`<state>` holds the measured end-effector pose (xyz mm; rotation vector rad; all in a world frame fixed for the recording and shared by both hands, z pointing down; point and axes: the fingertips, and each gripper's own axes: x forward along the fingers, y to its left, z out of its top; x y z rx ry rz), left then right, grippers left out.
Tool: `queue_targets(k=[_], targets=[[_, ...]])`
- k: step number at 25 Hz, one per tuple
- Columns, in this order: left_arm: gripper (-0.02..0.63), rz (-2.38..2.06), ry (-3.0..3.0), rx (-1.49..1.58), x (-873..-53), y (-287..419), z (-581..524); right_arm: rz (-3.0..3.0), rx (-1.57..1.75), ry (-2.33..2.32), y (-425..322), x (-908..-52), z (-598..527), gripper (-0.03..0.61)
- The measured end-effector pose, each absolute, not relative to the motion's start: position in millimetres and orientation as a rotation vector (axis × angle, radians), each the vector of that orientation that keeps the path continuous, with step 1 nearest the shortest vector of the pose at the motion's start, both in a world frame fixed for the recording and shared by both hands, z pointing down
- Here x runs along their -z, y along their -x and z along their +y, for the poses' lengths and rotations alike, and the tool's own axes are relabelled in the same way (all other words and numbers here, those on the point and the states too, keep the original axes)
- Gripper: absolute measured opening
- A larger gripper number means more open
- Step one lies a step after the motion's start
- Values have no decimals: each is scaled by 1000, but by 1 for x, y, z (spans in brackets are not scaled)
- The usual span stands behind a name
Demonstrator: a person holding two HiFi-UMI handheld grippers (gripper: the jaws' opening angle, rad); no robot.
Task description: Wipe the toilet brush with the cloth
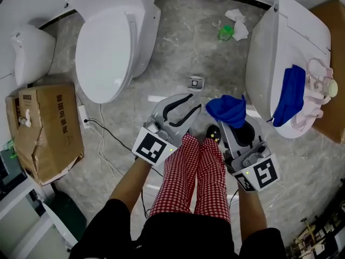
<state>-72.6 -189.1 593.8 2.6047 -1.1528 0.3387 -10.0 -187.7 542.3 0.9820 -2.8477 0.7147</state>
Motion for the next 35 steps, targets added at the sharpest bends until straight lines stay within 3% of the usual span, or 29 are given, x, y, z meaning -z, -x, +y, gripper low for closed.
queue_targets(k=[35], targets=[[137,-1023,-2502,-644,-705,78,-216,-2793,-876,-1059,-8,-585,-222,78]])
